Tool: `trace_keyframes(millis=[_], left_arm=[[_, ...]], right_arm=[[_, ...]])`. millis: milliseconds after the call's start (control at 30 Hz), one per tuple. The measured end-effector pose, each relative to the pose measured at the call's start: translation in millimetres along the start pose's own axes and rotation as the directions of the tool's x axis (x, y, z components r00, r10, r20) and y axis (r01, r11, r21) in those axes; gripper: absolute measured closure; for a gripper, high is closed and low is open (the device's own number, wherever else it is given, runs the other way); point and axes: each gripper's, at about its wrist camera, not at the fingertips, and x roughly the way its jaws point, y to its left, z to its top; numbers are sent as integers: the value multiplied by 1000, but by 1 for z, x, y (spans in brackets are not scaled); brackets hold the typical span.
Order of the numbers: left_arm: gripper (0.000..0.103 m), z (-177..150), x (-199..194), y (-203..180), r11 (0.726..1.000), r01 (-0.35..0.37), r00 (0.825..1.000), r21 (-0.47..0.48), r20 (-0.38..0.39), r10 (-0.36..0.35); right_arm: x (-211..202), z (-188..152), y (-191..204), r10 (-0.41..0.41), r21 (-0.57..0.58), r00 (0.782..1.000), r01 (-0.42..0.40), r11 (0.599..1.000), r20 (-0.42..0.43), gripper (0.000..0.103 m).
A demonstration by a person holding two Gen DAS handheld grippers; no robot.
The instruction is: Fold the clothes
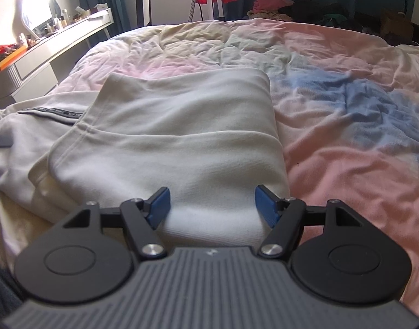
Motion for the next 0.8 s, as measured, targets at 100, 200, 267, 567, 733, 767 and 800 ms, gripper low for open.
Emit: trace_keyframes(millis=[100, 200, 267, 567, 733, 767, 800], left_arm=[[7, 19, 11, 19, 996, -20, 999, -87, -50, 16], [7, 38, 19, 33, 988, -23, 1000, -152, -15, 21], [7, 50, 23, 44, 980, -7, 1000, -200, 21, 12], [14, 97, 43, 88, 928, 79, 983, -363, 182, -13], [29, 100, 44, 93, 928, 93, 971, -360, 240, -4], [31, 101, 44, 94, 925, 103, 967, -366, 254, -7], [36, 101, 44, 96, 923, 112, 965, -367, 262, -13]], right_arm=[[0, 0, -1, 2, 7, 1000, -2, 1000, -1, 33], [0, 0, -1, 3, 6, 1000, -3, 1000, -3, 33], [0, 1, -2, 5, 13, 1000, -5, 1000, -6, 33], [1, 3, 0, -3, 16, 1000, 3, 1000, -5, 32], [-6, 9, 3, -23, -6, 999, 24, 1000, 35, 32], [-8, 10, 4, -32, -14, 999, 33, 999, 43, 32], [-8, 10, 4, -40, -21, 998, 41, 999, 44, 32]])
